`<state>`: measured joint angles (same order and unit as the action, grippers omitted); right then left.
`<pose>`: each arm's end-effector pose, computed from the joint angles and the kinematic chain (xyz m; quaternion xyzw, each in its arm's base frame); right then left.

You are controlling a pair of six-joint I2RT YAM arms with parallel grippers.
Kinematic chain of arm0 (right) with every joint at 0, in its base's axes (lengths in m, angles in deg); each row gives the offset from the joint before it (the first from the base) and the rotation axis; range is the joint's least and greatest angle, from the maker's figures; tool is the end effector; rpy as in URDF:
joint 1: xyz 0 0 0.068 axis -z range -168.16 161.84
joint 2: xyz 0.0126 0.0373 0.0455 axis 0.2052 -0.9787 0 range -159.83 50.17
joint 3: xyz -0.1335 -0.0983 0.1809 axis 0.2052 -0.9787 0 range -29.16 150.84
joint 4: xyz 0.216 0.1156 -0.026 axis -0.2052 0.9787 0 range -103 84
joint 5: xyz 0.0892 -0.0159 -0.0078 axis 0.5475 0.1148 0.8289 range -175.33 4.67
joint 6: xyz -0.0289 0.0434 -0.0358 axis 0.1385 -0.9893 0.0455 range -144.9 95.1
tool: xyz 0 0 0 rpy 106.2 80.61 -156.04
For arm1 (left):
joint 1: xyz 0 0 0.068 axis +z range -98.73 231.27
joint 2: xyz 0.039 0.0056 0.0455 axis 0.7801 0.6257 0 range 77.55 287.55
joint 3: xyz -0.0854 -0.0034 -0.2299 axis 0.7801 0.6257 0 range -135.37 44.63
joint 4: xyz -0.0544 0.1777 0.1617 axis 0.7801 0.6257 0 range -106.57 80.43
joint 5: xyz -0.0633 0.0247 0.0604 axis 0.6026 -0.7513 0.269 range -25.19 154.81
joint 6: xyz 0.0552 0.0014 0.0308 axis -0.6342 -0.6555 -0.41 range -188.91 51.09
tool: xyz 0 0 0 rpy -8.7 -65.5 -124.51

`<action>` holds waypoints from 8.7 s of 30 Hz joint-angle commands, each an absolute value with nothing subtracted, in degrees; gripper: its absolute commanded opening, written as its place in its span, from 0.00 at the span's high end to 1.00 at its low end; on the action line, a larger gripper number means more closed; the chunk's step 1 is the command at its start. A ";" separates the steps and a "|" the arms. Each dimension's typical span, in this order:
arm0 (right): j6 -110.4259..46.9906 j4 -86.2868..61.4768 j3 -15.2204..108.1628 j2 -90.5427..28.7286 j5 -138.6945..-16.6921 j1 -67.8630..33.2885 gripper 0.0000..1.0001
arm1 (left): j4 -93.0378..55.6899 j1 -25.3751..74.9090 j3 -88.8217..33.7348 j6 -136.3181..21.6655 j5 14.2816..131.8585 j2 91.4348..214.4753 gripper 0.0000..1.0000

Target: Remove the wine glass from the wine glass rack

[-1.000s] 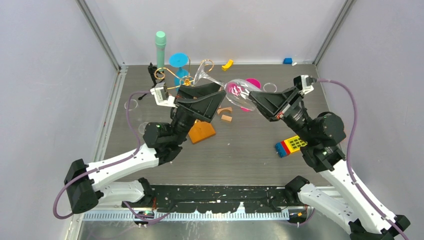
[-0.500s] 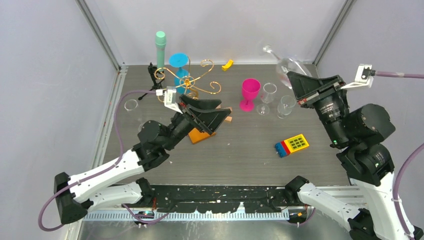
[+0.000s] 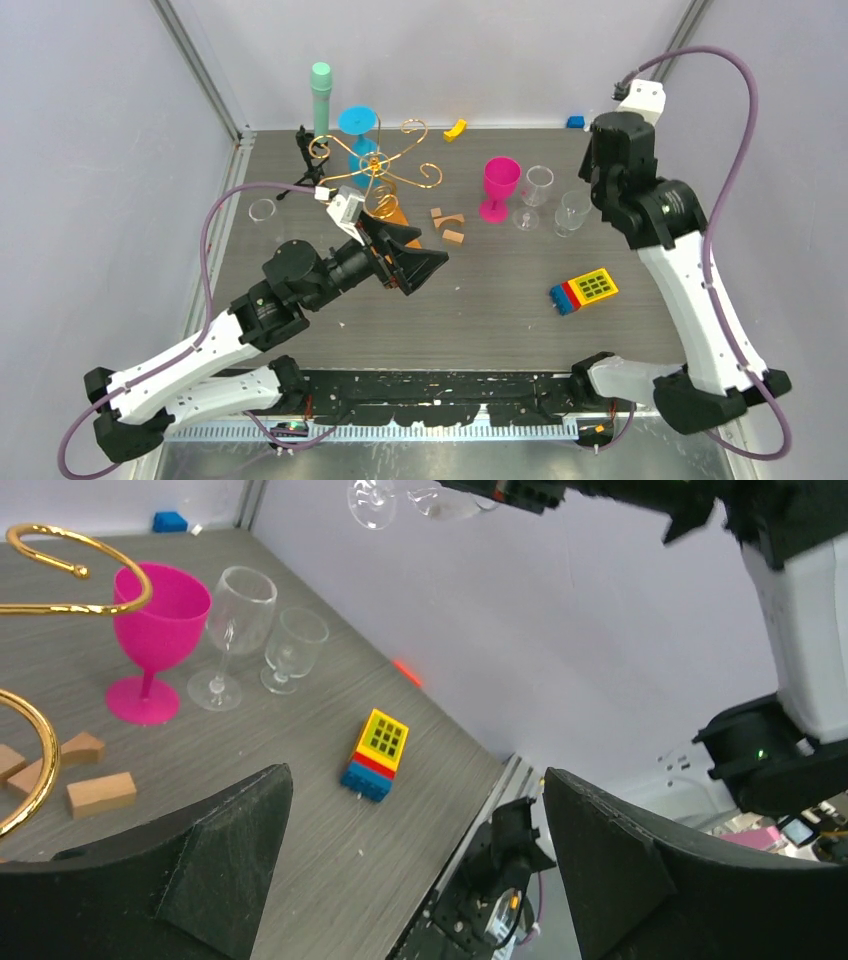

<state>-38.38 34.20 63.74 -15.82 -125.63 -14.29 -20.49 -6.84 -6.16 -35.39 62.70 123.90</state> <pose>0.1981 0.0622 0.4473 0.1108 0.7874 -0.0842 0.6005 0.1084 -0.1708 0.3792 0.1256 0.6415 -0.5341 0.5360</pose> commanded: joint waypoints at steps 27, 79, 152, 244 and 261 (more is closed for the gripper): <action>-48.97 43.08 60.08 -40.73 -93.84 19.14 1.00 | -7.01 -6.98 -6.79 -38.28 72.86 115.86 0.01; -55.19 31.77 49.40 -14.77 -89.78 19.57 0.46 | -5.66 -6.48 -36.87 -67.86 43.11 137.75 0.02; -64.01 23.49 19.10 11.26 -72.76 19.31 0.66 | 12.24 43.89 -59.21 -29.41 89.31 166.99 0.82; -71.41 8.61 18.23 16.79 -43.57 19.31 0.31 | -28.91 54.00 -45.44 0.71 104.79 146.95 1.00; -106.94 -36.43 9.28 25.71 -43.58 18.96 0.09 | -46.41 24.58 -32.23 17.27 90.38 147.54 1.00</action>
